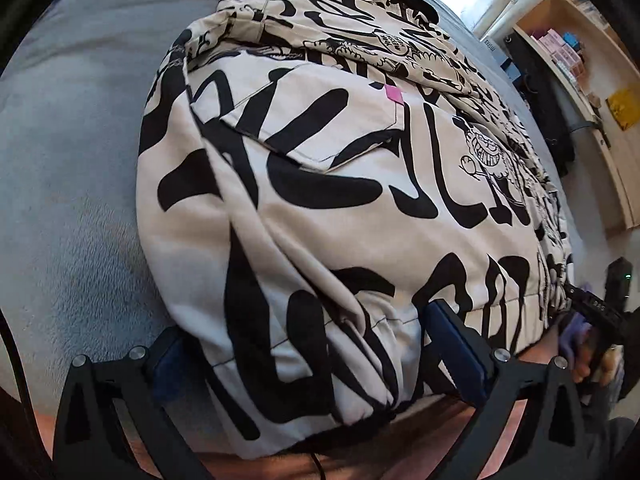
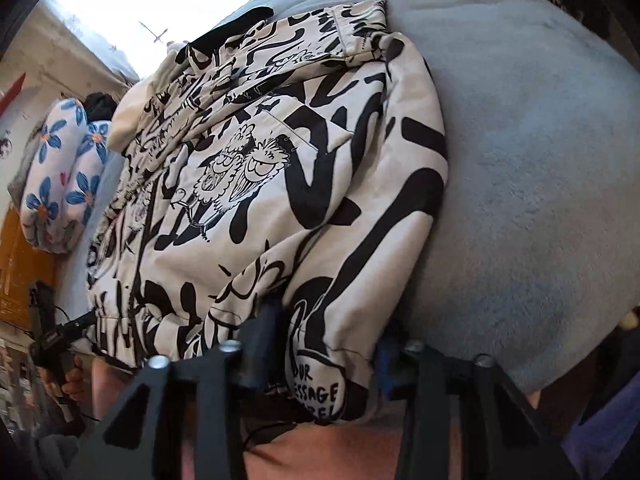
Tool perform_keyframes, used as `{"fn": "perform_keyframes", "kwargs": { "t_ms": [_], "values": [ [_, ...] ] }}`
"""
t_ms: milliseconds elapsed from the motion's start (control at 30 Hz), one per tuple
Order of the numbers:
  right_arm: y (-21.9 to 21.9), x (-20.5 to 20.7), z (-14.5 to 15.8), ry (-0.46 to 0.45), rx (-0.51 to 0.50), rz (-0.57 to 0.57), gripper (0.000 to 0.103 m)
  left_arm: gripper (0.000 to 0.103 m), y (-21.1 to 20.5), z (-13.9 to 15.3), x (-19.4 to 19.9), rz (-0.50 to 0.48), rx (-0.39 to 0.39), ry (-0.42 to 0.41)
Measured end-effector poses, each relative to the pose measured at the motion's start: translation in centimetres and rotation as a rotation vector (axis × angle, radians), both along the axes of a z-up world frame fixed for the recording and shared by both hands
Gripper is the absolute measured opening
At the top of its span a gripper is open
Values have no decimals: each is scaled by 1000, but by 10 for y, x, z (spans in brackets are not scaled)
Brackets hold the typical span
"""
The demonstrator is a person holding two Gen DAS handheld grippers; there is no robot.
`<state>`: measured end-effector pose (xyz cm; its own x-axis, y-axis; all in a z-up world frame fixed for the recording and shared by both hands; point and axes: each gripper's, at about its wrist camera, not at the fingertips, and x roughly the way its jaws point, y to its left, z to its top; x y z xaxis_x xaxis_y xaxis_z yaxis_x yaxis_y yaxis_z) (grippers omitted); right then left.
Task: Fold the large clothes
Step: 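Lift the hem with both tools and fold it toward the collar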
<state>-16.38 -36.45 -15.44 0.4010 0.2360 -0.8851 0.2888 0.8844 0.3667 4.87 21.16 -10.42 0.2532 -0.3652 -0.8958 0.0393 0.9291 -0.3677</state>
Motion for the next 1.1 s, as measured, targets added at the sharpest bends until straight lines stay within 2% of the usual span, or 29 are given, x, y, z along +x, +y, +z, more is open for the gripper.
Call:
{"fn": "perform_keyframes", "kwargs": {
  "t_ms": [67,100,133,200,300,367,500,633,800,933,1100],
  "values": [
    [3,2,5,2,-20,-1,18,72,3,5,1,51,24,-8],
    [5,3,7,2,-30,-1,16,38,5,10,2,82,44,-13],
    [7,3,12,-3,-47,-1,15,21,9,14,3,104,37,-8],
    [10,5,22,-17,-68,-8,13,14,15,24,2,149,12,-12],
    [10,3,45,-64,-93,-36,12,11,9,43,-6,149,75,-68],
    [9,-1,61,-88,-107,-41,12,11,9,57,-14,155,88,-87],
    [13,-7,81,-89,-142,-14,12,10,18,81,-26,161,35,-69],
    [18,-15,90,-58,-158,21,12,10,20,94,-30,155,32,-52],
    [10,-28,108,-58,-99,10,12,10,30,108,-40,164,-7,0],
    [-2,-20,121,-112,-45,-18,12,10,33,124,-18,186,-72,-13],
    [-19,27,146,-219,4,-58,12,10,30,153,36,197,-137,-96]
  ]
}}
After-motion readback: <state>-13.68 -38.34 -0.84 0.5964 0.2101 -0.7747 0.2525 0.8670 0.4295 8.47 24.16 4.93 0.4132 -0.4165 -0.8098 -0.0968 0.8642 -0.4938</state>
